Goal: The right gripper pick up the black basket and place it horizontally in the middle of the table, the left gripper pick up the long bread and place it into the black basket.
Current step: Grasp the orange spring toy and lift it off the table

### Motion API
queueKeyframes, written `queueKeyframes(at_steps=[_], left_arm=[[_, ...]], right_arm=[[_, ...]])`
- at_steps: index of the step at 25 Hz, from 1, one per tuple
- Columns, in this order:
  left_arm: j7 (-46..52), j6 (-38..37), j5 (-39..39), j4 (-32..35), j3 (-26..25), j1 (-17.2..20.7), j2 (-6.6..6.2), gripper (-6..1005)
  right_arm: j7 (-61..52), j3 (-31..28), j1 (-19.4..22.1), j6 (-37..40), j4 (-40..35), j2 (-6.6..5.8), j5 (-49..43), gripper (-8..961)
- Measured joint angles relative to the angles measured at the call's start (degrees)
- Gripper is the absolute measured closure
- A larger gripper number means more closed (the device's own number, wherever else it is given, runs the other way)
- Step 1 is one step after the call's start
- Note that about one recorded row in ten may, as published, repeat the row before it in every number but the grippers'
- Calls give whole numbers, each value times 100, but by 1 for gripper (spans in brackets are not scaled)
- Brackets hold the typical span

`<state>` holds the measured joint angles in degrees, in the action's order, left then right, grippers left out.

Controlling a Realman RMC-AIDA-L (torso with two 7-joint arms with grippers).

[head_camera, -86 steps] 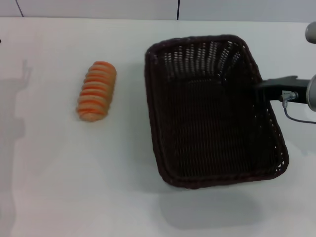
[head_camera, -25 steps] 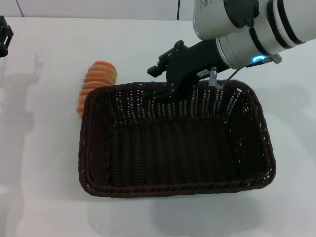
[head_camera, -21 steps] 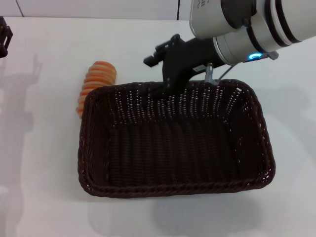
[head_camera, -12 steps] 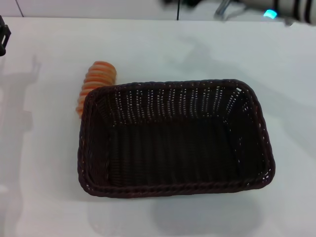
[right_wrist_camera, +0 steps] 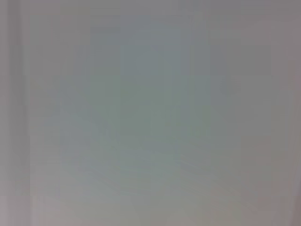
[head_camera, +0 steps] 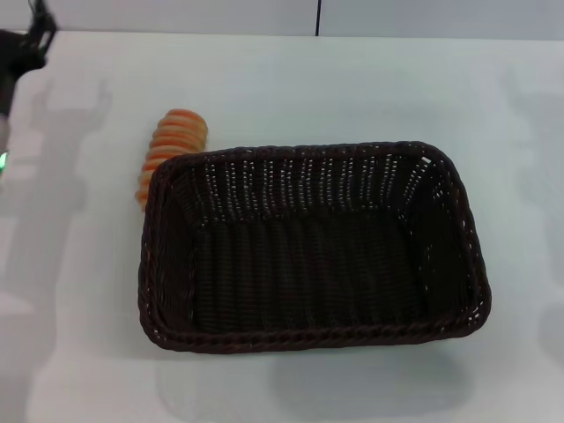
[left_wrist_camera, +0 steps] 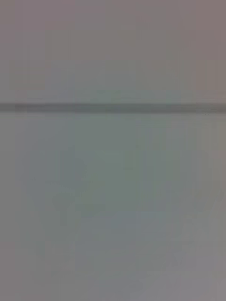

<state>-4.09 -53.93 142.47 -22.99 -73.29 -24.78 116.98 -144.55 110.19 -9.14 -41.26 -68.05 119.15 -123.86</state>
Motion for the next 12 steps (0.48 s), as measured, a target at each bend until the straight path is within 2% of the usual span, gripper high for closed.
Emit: queueKeyframes(at_steps=[2, 4, 5, 7, 9, 10, 12], left_arm=[[73, 966, 363, -864, -33, 159, -218, 153], [115, 2113, 598, -1844, -89, 353, -415, 153], [116, 2939, 738, -2520, -175, 469, -517, 153], [94, 4314, 972, -3505, -409, 586, -609, 153], [-15, 5803, 1205, -4403, -769, 579, -604, 156], [-162, 6642, 1290, -4777, -997, 520, -533, 158], [-578, 8099, 1363, -5235, -1455, 316, -309, 163]], right_arm=[[-1053, 221, 271, -911, 555, 3, -473, 129], [-1488, 373, 461, -1333, 812, 6, -573, 129], [-1632, 481, 614, -1468, 917, 10, -577, 130], [-1632, 591, 832, -1522, 1027, 14, -576, 130], [-1631, 683, 1019, -1536, 1117, 15, -575, 130], [-1631, 712, 1093, -1541, 1146, 15, -576, 130], [-1620, 734, 1226, -1548, 1199, 14, -576, 130]])
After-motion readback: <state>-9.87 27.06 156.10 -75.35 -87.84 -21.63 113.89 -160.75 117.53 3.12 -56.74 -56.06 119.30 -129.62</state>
